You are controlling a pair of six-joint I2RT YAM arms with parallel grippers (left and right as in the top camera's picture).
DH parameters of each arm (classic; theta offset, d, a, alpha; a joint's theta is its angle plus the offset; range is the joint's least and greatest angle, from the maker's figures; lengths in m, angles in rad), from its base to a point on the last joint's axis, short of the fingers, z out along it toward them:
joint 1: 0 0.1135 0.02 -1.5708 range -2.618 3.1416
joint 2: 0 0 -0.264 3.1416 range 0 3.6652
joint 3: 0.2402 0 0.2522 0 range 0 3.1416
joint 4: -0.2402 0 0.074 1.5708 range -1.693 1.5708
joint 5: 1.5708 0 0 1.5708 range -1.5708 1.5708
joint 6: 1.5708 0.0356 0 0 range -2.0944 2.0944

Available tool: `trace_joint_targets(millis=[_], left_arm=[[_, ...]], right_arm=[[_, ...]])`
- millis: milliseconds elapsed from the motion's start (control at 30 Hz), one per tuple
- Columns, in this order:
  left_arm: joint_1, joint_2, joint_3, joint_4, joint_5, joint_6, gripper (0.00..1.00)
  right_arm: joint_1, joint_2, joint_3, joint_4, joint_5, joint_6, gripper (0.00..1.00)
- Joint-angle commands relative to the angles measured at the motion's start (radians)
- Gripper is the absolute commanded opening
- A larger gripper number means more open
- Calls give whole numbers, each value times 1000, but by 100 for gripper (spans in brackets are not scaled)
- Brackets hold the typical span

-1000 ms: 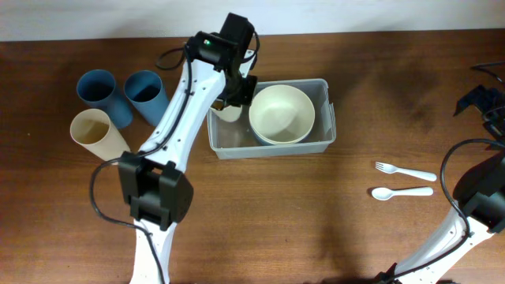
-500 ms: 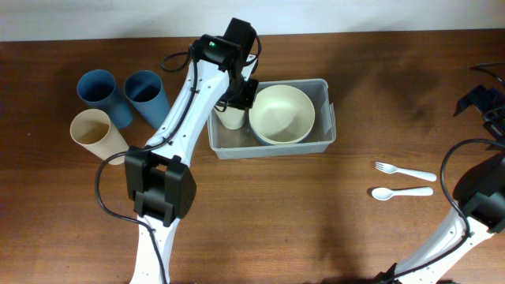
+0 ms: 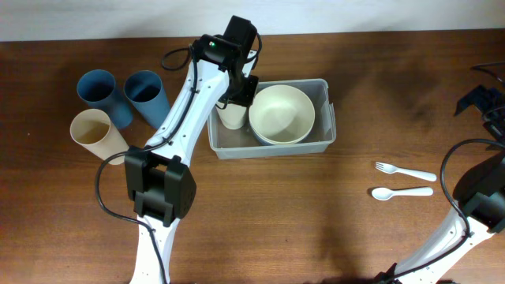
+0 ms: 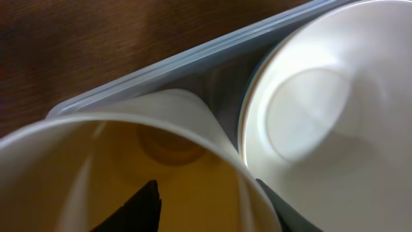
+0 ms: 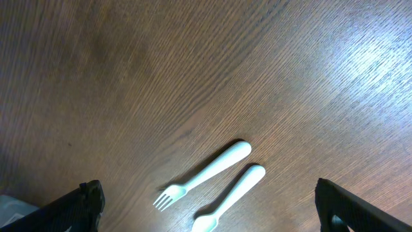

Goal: Pack container
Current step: 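Open the left gripper and withdraw it to the left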

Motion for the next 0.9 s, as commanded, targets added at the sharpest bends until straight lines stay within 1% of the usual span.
trace_joint_targets(millis=[0,33,167,233,433,600,633,767,833,867], left_arm=[[15,-6,26,6,-31,6,56],[18,-6,33,6,-32,6,59],[29,-6,102,-14,-31,5,59],[34,-6,181,-48,-31,6,60],[35,-7,342,-124,-31,6,61],[35,-10,412,-172,-31,6,61],[35,-10,424,-182,-31,6,64],[51,-18,501,-243,-40,5,70],[69,-30,537,-289,-87,-23,72],[84,-40,562,-332,-147,-47,73]], right_arm=[[3,-37,-6,0,2,11,99],[3,-37,-6,0,2,11,99],[3,-37,-6,0,2,12,99],[3,-37,-6,0,2,12,99],[3,-37,-6,0,2,11,99],[3,-37,-6,0,2,11,99],[3,-37,-6,0,2,11,99],[3,-37,-6,0,2,11,99],[3,-37,-6,0,2,11,99],[3,-37,-6,0,2,12,99]])
